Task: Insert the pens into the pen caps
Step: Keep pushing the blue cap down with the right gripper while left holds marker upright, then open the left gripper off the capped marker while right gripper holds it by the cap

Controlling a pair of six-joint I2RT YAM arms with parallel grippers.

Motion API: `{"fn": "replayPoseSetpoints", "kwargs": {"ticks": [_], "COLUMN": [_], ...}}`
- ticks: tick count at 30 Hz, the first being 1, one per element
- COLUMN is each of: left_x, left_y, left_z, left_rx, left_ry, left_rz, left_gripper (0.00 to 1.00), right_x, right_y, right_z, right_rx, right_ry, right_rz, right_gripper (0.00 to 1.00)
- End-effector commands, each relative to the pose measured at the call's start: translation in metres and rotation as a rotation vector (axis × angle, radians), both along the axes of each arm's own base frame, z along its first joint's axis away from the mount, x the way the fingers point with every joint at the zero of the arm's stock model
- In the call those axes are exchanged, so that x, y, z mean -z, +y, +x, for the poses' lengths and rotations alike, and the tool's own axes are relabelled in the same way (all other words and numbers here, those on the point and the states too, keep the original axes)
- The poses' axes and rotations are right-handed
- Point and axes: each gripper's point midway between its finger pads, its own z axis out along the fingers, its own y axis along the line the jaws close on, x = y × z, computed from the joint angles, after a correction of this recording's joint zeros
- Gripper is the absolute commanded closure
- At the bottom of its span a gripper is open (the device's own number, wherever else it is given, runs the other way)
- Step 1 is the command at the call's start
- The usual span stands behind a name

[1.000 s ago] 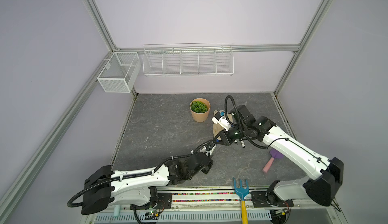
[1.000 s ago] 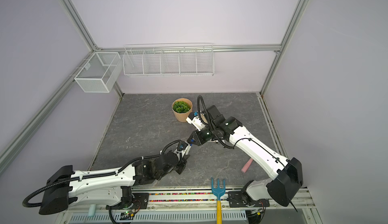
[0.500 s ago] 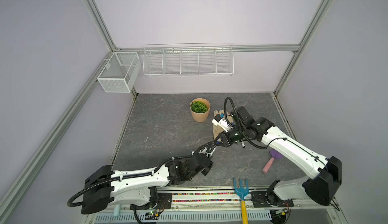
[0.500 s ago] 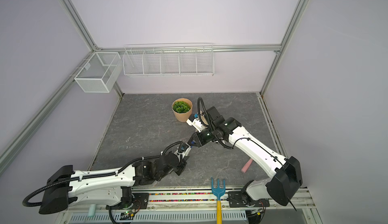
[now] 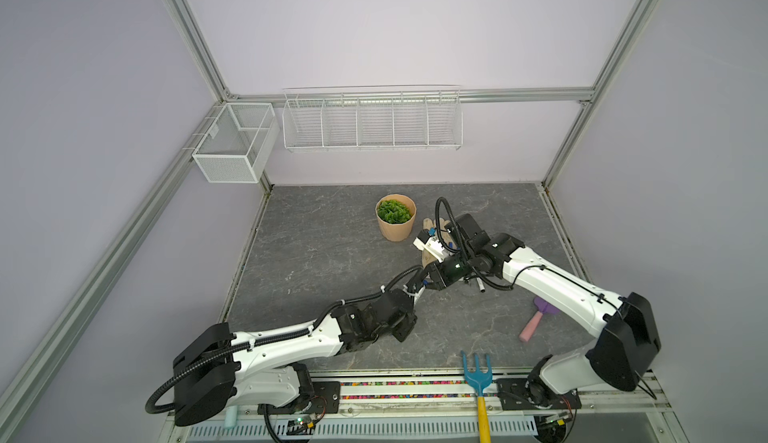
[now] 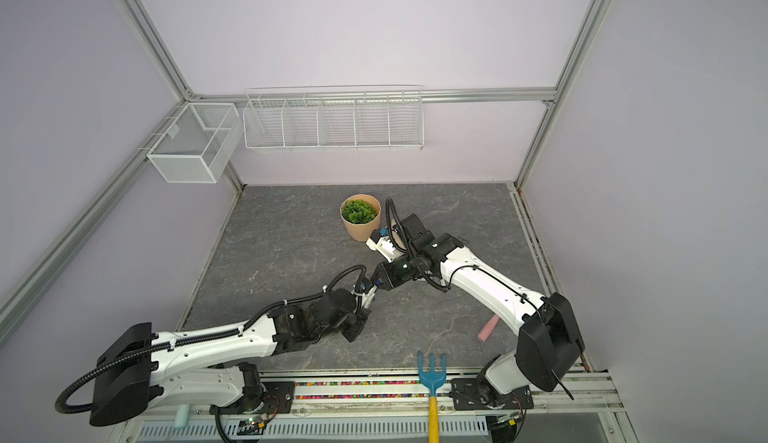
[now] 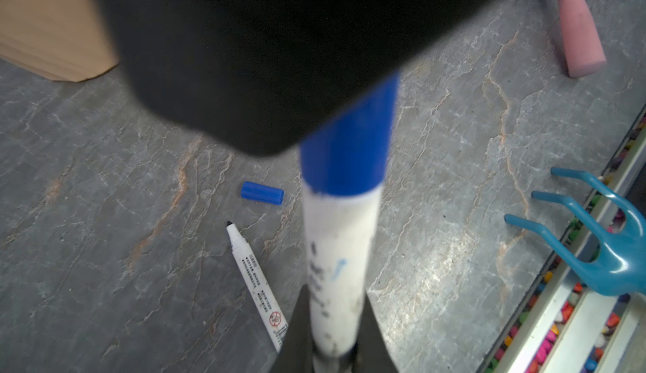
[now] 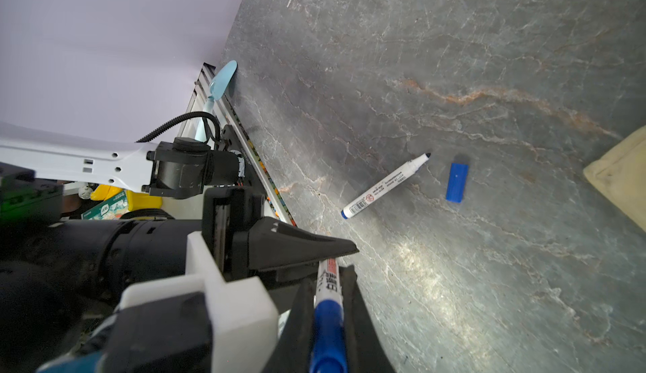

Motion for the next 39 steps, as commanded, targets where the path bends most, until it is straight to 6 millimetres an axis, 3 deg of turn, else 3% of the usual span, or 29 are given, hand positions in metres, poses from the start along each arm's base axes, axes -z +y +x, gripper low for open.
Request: {"fn": "replayPoseSetpoints", "kwargs": {"ticks": [1,5,9,14,19,23,25,32,39], "left_x": [-0.354,-0.374,-0.365,-0.302,-0.216,-0.154,-0.136,-0.124,-0.121], "left_y": [-0.027,-0.026,-0.028,-0.034,-0.034,-0.018,-0.014,-0.011,-0.013], "left_z": [0.043,0.045,0.047,0.049,0.048,0.049,0.047,0.045,0.046], "left_rx": [-0.076,-0.046,-0.042,-0.065,-0.127,-0.252,-0.287,-0.323,-0.326], "left_ry": [-0.537,-0.557,-0.526,-0.373,-0.204,-0.14,-0.117,-0.13,-0.123], "left_rz": [-1.137,-1.165,-1.135,-1.062,-0.956,-0.919,-0.914,-0.885,-0.872], "left_gripper": [1.0,1.0,1.0,1.0,1.0,1.0,1.0,1.0,1.0], "right_x": [0.061,0.067,0.056,0.025,0.002,-0.019,-0.028,-0.048,-0.083], "right_y": [-0.021,-0.021,-0.026,-0.036,-0.035,-0.029,-0.027,-0.025,-0.018], "right_z": [-0.084,-0.083,-0.066,-0.027,-0.006,0.008,0.015,0.025,0.021], "right_rx": [-0.124,-0.128,-0.071,0.065,0.145,0.18,0.194,0.205,0.173], "right_ry": [0.349,0.352,0.303,0.232,0.174,0.107,0.068,-0.014,-0.107], "right_rz": [-0.224,-0.23,-0.198,-0.077,0.016,0.081,0.096,0.132,0.238], "right_gripper": [0.93,0.93,0.93,0.93,0.88,0.75,0.7,0.6,0.51]}}
